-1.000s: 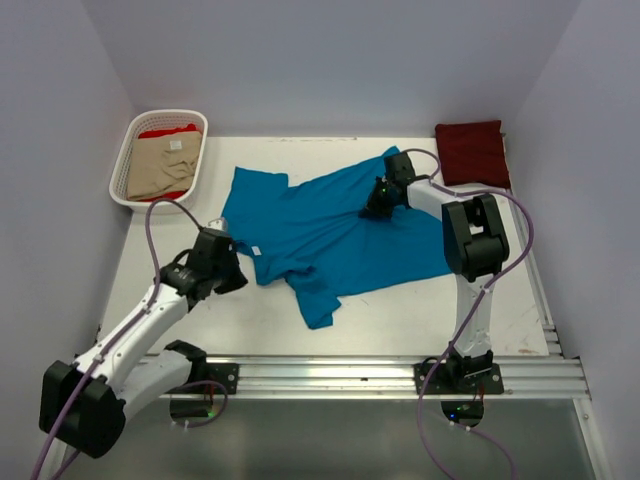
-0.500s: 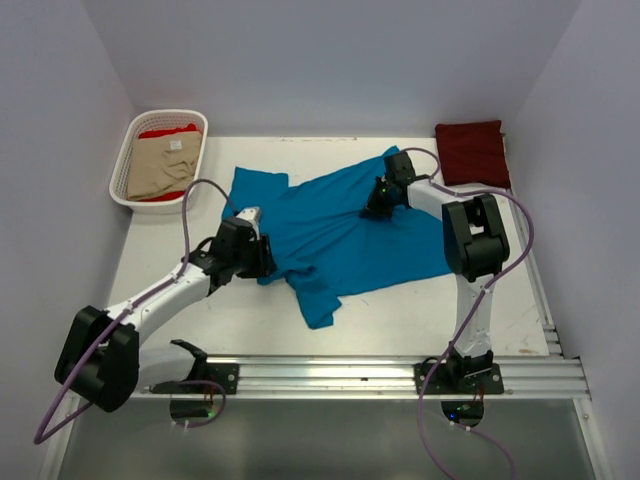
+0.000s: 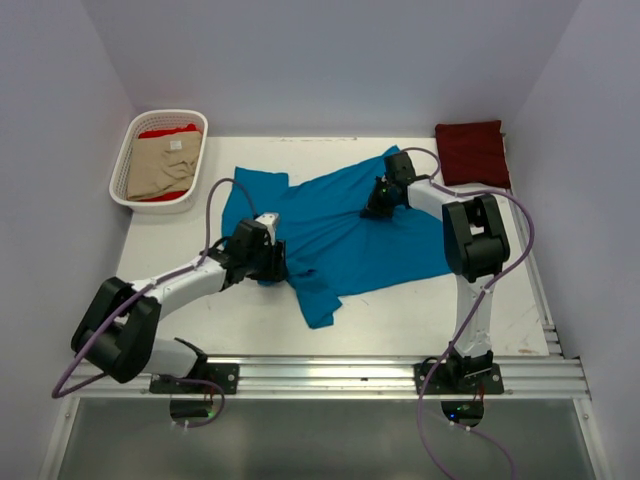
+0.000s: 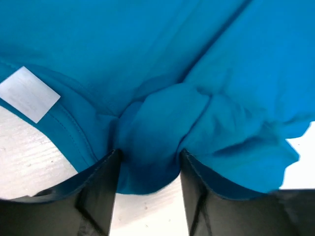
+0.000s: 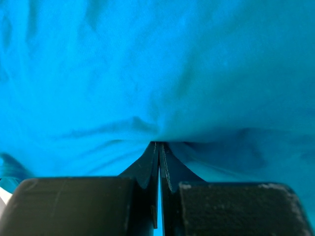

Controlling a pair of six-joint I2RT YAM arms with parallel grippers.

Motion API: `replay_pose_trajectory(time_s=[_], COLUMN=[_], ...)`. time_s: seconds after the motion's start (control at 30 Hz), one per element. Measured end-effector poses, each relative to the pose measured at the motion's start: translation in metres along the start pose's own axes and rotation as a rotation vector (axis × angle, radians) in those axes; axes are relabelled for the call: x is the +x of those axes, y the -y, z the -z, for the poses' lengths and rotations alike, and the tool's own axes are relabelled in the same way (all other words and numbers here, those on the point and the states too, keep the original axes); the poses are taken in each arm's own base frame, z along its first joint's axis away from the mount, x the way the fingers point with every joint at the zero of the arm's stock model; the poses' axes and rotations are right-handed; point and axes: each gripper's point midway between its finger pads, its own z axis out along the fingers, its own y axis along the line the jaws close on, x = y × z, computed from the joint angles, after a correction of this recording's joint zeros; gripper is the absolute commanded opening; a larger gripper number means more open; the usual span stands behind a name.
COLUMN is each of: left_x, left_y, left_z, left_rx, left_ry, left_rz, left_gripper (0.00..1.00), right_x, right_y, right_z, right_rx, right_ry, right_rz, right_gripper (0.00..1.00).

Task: Fold and stack the t-shirts
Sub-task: Flatten the tshirt out

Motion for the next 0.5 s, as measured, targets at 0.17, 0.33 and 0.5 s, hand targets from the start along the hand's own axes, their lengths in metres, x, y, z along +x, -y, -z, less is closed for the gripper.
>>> replay_pose_trajectory(time_s=[0.17, 0.33, 0.5], left_x=[0.011, -0.005, -0.013], left_y=[-0.004, 0.003, 0.004], left_z=[-0.007, 0.013, 0.055], left_rx=[-0.026, -0.08, -0.117], left_ry=[-0.055, -0.017, 0.028], left_rz=[-0.001, -0.022, 0.024], left_gripper=[0.0, 0.0, 0.0], right_x=[-0.001, -0.002, -0.002], right_y=[0.003, 0.004, 0.004], right_z=[0.001, 0.002, 0.002], right_rx=[0.016, 0.024, 0.024], right_ry=[0.009, 0.012, 0.012], right_rz=[0.0, 0.0, 0.0], right_gripper=[0.0, 0.0, 0.0])
